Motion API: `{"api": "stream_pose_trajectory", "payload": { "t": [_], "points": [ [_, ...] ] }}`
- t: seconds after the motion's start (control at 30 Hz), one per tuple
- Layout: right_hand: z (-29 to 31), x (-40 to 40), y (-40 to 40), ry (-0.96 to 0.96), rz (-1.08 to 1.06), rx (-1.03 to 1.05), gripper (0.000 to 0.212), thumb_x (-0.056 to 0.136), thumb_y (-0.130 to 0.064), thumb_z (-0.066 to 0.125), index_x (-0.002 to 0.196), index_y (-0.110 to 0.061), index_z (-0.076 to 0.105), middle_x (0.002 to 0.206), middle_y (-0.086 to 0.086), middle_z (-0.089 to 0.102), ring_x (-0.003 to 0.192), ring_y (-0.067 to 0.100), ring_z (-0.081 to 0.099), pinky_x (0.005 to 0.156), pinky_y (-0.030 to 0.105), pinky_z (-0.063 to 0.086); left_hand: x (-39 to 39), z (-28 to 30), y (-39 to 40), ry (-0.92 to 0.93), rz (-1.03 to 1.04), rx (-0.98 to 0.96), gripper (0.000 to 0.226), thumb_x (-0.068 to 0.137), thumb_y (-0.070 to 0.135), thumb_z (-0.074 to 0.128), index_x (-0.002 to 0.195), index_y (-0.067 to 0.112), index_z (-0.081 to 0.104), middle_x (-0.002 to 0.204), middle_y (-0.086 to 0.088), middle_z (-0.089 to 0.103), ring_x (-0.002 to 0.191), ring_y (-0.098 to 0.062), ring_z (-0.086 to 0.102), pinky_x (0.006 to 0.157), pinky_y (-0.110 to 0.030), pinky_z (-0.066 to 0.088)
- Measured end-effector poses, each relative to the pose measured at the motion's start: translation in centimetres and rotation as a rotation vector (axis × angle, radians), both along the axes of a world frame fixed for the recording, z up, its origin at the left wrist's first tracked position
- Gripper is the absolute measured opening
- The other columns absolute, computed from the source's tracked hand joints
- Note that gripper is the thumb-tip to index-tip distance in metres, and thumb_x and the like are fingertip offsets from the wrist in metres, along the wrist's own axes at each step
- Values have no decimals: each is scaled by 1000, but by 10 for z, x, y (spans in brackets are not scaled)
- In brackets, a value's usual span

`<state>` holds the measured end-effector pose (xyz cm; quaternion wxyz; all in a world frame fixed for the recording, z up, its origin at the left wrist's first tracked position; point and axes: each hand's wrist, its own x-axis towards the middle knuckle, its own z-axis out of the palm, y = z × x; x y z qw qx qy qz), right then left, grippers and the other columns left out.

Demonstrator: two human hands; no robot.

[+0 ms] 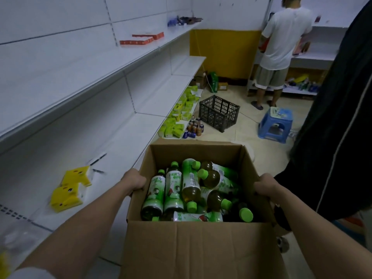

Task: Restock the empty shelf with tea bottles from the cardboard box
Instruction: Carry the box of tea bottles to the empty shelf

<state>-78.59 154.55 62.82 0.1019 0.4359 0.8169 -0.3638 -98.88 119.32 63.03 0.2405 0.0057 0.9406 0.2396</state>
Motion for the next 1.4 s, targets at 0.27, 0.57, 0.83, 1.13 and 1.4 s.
{"api": "stream_pose_trajectory", "payload": {
  "t": [0.27,0.57,0.83,1.13,1.4],
  "points": [
    [-34,-117,113,-52,30,5,22,84,-3,56,99,12,59,97,25,61,92,37,63,65,34,45,-116,-33,115,-18,5,1,10,76,8,62,83,1,66,80,-15,65,61,-25,58,51,-32,49],
    [-68,-268,246,-95,238,-13,6,85,-2,55,84,4,55,86,20,56,78,29,56,63,33,41,-197,-82,214,-37,195,35,22,76,10,58,91,-1,69,89,-23,70,80,-36,67,64,-36,55],
    [-94,-421,319,-151,467,49,4,79,-8,57,76,-6,58,89,19,66,87,33,67,67,33,48,-238,-130,274,-103,514,101,8,81,6,58,79,3,65,71,-10,60,66,-25,57,48,-25,37],
    [-115,-581,315,-221,704,52,9,81,-9,58,87,-3,63,89,14,65,83,28,64,64,30,46,-304,-170,280,-136,763,72,19,81,11,60,95,0,68,96,-19,69,86,-33,65,69,-31,49],
    [-115,-646,289,-221,853,84,11,81,-11,59,86,-2,63,84,13,65,79,29,65,58,28,44,-314,-181,274,-156,922,72,17,81,14,62,94,7,70,93,-18,70,82,-33,66,68,-30,49]
  ]
}}
